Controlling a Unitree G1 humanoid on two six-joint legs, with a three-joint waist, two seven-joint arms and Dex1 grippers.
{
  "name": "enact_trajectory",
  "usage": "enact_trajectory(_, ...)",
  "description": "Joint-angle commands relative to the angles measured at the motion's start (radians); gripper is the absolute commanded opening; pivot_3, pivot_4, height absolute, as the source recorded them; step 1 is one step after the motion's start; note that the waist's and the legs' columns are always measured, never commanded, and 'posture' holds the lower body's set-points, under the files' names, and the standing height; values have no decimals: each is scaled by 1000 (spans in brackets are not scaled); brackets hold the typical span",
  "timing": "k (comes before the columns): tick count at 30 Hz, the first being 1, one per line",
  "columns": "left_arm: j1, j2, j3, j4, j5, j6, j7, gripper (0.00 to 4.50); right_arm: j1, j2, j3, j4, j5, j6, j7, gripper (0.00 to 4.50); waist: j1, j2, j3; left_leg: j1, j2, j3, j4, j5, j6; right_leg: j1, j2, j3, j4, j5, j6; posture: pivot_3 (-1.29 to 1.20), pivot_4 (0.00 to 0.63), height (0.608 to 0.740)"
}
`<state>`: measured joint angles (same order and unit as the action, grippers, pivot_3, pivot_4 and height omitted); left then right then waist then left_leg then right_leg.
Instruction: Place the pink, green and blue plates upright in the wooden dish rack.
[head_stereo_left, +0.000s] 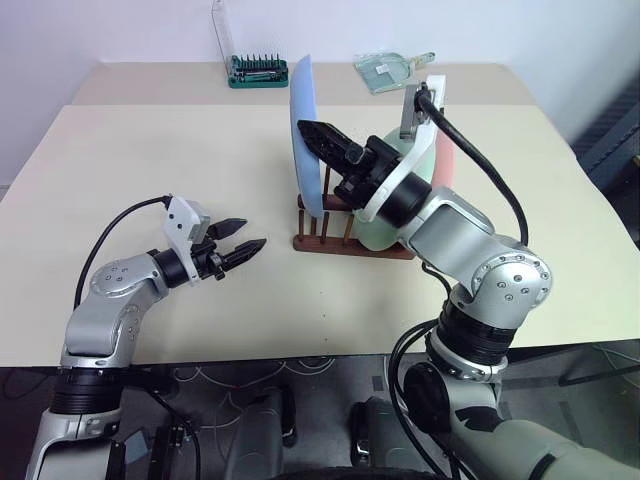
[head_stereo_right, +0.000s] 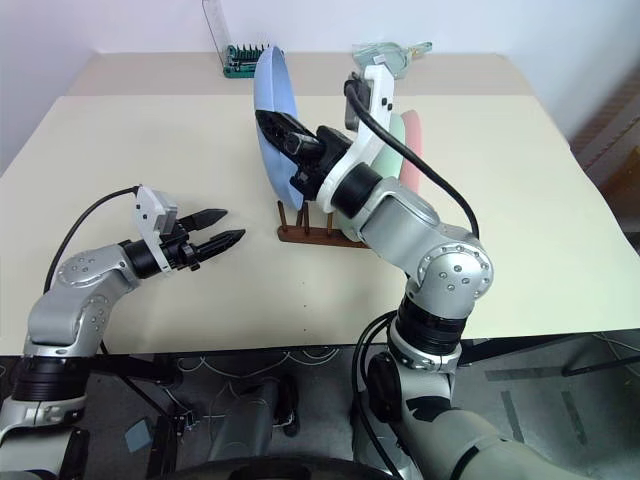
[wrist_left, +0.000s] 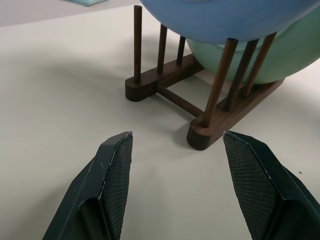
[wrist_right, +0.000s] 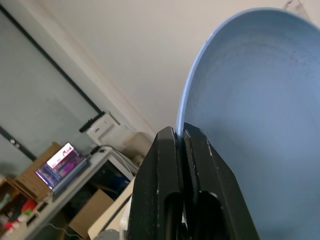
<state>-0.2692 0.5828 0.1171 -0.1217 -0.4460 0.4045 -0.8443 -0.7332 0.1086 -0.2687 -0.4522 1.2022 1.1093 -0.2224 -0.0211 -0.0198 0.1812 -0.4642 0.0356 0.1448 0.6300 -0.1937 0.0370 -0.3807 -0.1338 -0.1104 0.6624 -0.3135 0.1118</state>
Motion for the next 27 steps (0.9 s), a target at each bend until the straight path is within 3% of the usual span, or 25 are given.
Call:
enact_trajectory(1, 7, 8, 9, -40, -6, -6, 3, 2933, 1, -7, 16, -5, 79, -42, -45, 0, 0, 0, 0, 0, 0, 0, 0, 0, 0, 0, 0, 0, 0, 0, 0, 0, 150, 736)
enact_trajectory(10, 12, 6, 5, -52, -10, -6, -1, 2933, 26, -53, 55, 29, 177, -109, -133, 0, 0, 0, 0, 0, 0, 0, 0, 0, 0, 0, 0, 0, 0, 0, 0, 0, 150, 736)
enact_trajectory(13, 14, 5, 5, -59, -15, -4, -3, 2996, 30, -71, 71, 32, 200, -132, -144, 967, 0, 0, 0, 0, 0, 0, 0, 0, 0, 0, 0, 0, 0, 0, 0, 0, 150, 736)
enact_trajectory(20, 14, 6, 3, -58, -13, -7, -5, 2996, 34, -116, 109, 34, 221, -178, -150, 4430, 0, 0, 0, 0, 0, 0, 0, 0, 0, 0, 0, 0, 0, 0, 0, 0, 150, 736)
enact_trajectory(27, 8, 2, -3, -51, -11, -11, -8, 2996, 7, -201, 145, 24, 177, -197, -112, 4479, 0, 0, 0, -1, 0, 0, 0, 0, 0, -1, 0, 0, 0, 0, 0, 0, 150, 736)
